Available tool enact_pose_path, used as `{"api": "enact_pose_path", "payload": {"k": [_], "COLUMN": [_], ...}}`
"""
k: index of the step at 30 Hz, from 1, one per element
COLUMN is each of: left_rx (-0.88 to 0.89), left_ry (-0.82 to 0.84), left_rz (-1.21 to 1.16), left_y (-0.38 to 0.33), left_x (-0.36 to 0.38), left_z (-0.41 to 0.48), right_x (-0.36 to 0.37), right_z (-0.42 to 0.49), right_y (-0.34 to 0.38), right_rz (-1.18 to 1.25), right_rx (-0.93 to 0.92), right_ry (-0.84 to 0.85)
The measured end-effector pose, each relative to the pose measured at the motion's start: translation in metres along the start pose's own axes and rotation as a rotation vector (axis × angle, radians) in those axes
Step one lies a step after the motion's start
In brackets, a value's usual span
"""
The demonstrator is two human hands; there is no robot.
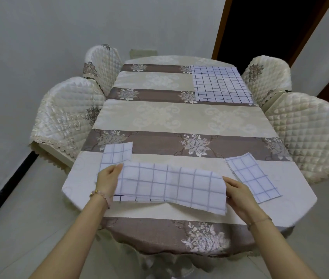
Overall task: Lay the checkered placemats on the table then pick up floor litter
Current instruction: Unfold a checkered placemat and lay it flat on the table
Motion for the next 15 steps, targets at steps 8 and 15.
{"api": "enact_pose_path", "payload": {"k": [8, 15], "left_rx": [-0.338, -0.338], "left_ry": [0.202, 0.454], "left_rz": [-0.077, 0.003], "left_y": [0.043, 0.033], "left_x": [0.007, 0.016], "left_z": [-0.002, -0.050], "right_x": [-0.026, 0.070], "right_z": [0.010, -0.018], "right_y": [-0.008, -0.008], "right_rz": [-0.305, -0.564], "right_rx": [-0.081, -0.209], "right_ry": [-0.279, 0.008]}}
Point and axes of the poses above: each hand's wrist, its own z-axis towards the middle knuckle, its own x-axis out of the palm, y = z × x, the point moved 7 cm from there along z, towards the middle knuckle, and after that the axes turned 6 degrees about x, right-handed, at the moved point
